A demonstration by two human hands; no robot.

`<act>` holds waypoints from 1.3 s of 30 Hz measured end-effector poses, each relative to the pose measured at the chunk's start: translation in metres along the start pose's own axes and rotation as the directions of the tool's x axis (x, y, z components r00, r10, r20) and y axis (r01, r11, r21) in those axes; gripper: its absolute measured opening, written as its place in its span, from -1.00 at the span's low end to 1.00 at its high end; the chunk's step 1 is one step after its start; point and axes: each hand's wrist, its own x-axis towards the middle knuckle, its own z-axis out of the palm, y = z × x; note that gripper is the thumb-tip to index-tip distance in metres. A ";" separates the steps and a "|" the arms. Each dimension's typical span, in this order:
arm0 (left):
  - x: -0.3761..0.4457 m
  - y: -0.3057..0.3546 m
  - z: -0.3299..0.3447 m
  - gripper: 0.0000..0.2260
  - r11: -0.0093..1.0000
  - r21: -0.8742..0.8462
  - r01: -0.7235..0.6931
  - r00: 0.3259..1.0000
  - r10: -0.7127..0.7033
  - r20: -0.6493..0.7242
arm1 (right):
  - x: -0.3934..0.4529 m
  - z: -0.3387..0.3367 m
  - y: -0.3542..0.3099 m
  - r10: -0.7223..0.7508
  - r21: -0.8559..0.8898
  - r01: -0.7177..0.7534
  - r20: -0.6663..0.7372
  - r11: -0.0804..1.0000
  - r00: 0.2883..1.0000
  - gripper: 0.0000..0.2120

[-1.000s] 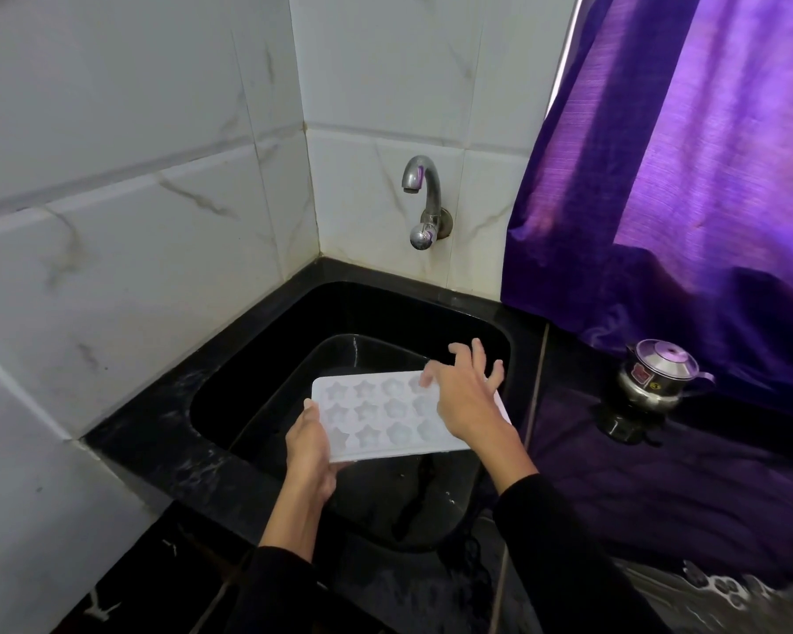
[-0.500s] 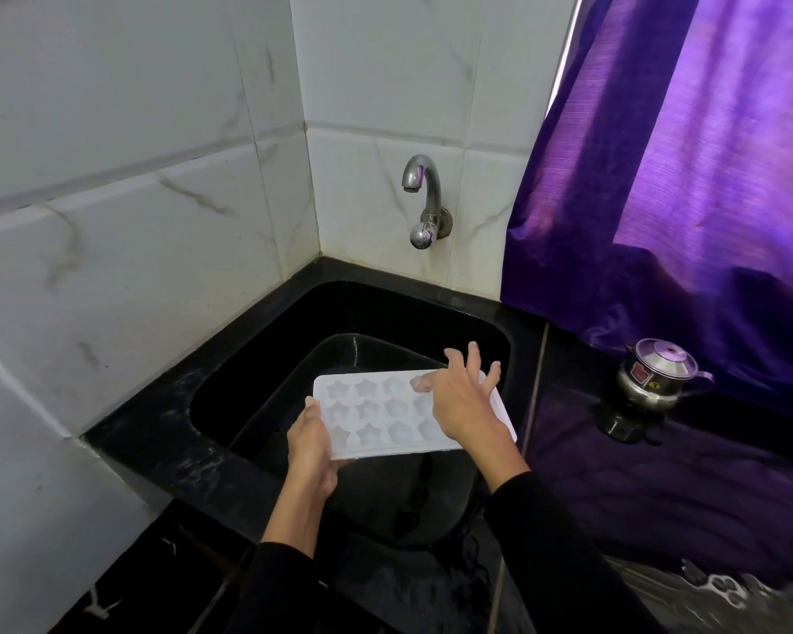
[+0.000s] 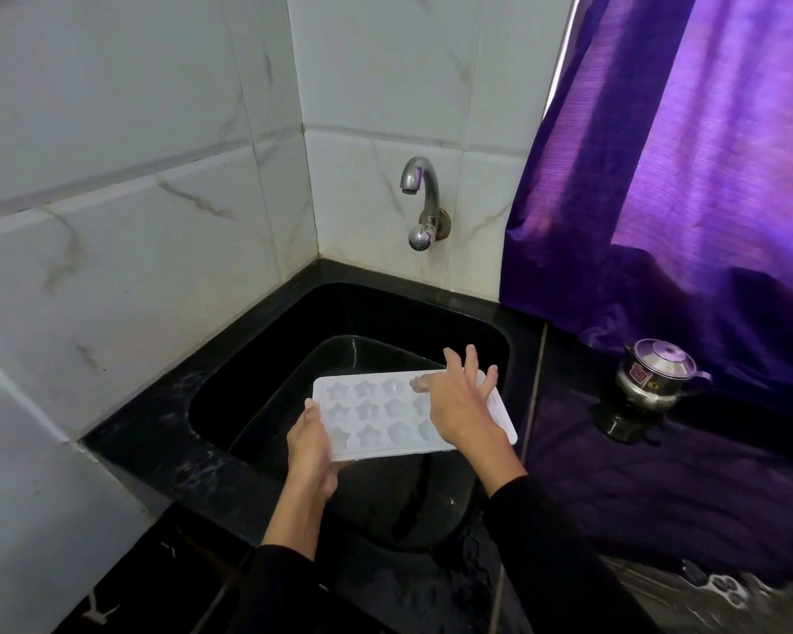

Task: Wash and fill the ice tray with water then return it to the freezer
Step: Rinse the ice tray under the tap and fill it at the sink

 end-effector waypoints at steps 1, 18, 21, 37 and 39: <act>0.000 0.000 0.000 -0.69 1.000 -0.002 0.005 1.000 -0.005 -0.002 | 0.000 0.000 0.000 0.002 -0.002 -0.002 -0.001 1.000 1.000 -0.24; -0.006 -0.001 0.000 -0.69 1.000 0.030 -0.001 1.000 0.000 0.014 | -0.004 -0.001 -0.011 -0.034 0.087 0.043 -0.098 0.995 0.995 -0.42; -0.008 -0.001 0.002 -0.69 0.999 0.041 -0.013 1.000 0.012 0.010 | -0.006 0.001 -0.018 -0.094 0.050 0.098 -0.071 0.994 0.993 -0.33; -0.010 0.000 0.002 -0.67 0.999 0.045 -0.010 1.000 0.010 -0.005 | -0.007 0.000 -0.021 -0.102 -0.029 0.102 -0.028 0.994 0.994 -0.31; -0.010 -0.001 0.003 -0.66 0.998 0.054 -0.016 1.000 0.017 -0.006 | -0.007 -0.001 -0.021 -0.095 -0.024 0.095 -0.024 0.995 0.995 -0.31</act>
